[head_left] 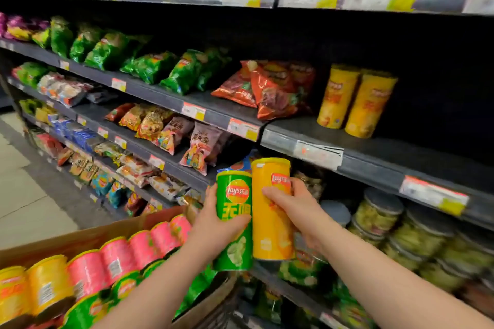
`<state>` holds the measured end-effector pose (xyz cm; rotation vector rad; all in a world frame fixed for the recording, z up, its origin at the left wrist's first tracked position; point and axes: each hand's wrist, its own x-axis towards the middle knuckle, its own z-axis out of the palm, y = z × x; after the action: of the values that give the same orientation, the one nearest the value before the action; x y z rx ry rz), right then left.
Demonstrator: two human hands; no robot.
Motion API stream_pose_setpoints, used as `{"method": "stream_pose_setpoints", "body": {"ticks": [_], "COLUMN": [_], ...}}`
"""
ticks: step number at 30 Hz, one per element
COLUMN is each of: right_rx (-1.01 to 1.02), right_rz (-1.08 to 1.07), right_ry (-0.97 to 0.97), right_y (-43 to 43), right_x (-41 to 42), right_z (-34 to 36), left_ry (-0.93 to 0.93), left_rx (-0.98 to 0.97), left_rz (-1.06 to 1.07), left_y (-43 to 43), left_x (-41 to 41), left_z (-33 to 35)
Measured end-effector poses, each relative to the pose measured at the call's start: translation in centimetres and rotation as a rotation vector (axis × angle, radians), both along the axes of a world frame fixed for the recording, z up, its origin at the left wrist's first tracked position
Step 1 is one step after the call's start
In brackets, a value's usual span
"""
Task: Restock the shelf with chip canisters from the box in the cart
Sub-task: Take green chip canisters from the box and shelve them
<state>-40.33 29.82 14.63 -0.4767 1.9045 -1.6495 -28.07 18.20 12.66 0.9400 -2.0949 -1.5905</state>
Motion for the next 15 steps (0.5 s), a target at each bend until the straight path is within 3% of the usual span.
{"method": "stream_pose_setpoints", "body": {"ticks": [8,15], "right_rx": [-0.176,-0.089], "right_rz": [-0.28,-0.3], "right_ry": [0.321,0.511], "right_y": [5.7,5.6], "right_x": [-11.8,-18.7], "right_z": [8.6,11.2], "left_ry": [0.11,0.154], "left_rx": [-0.045,-0.054], "left_rz": [-0.083,-0.03], "left_y": [5.0,7.6], "left_x": [-9.8,-13.9], "left_z": [4.0,5.3]}}
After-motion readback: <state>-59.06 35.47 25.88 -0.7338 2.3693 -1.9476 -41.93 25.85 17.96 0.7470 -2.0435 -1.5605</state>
